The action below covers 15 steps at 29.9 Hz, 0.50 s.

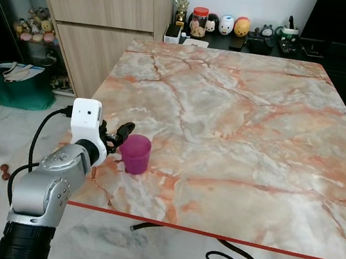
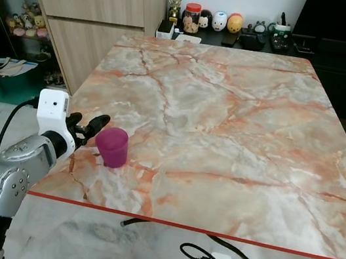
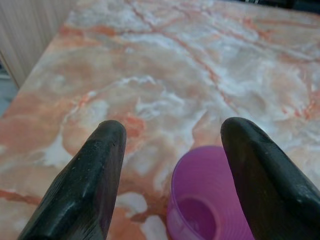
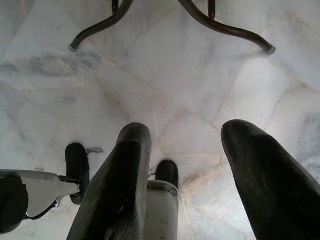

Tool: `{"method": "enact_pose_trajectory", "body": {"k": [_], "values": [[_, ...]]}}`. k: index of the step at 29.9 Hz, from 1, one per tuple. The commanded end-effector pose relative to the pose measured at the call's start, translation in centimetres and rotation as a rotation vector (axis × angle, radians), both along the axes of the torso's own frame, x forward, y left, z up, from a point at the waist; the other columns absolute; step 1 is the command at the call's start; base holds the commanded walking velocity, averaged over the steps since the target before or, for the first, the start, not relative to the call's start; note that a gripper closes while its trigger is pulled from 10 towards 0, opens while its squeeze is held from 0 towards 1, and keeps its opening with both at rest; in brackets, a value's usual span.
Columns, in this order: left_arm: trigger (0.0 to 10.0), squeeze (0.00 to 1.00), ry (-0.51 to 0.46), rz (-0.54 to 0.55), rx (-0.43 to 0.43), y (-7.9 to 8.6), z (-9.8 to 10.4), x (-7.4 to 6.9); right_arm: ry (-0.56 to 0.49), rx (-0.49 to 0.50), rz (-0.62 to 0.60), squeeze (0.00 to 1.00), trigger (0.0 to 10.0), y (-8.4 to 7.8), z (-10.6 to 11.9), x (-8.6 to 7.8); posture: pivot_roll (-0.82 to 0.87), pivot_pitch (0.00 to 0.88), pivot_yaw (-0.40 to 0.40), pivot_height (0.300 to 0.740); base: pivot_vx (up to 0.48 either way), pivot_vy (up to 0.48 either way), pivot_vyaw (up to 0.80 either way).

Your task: Setting the table

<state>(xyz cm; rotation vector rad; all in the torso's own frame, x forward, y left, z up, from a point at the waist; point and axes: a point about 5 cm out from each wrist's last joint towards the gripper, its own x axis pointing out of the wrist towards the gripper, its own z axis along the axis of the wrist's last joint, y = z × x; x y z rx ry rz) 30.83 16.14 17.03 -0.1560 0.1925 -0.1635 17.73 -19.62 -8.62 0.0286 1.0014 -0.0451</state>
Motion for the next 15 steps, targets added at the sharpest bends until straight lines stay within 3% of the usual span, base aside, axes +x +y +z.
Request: {"method": "enact_pose_trajectory", "body": {"k": [1, 15], "values": [[10.0, 0.0, 0.014, 0.013, 0.036, 0.2, 0.1, 0.0, 0.003, 0.007, -0.003, 0.0, 10.0, 0.3, 0.0, 0.0, -0.03, 0.0, 0.06, 0.74, 0.0, 0.0, 0.0], [10.0, 0.0, 0.133, 0.002, 0.073, 0.2, -1.3, -0.4, 0.004, 0.007, -0.003, 0.0, 10.0, 0.3, 0.0, 0.0, -0.03, 0.0, 0.06, 0.74, 0.0, 0.0, 0.0]]}}
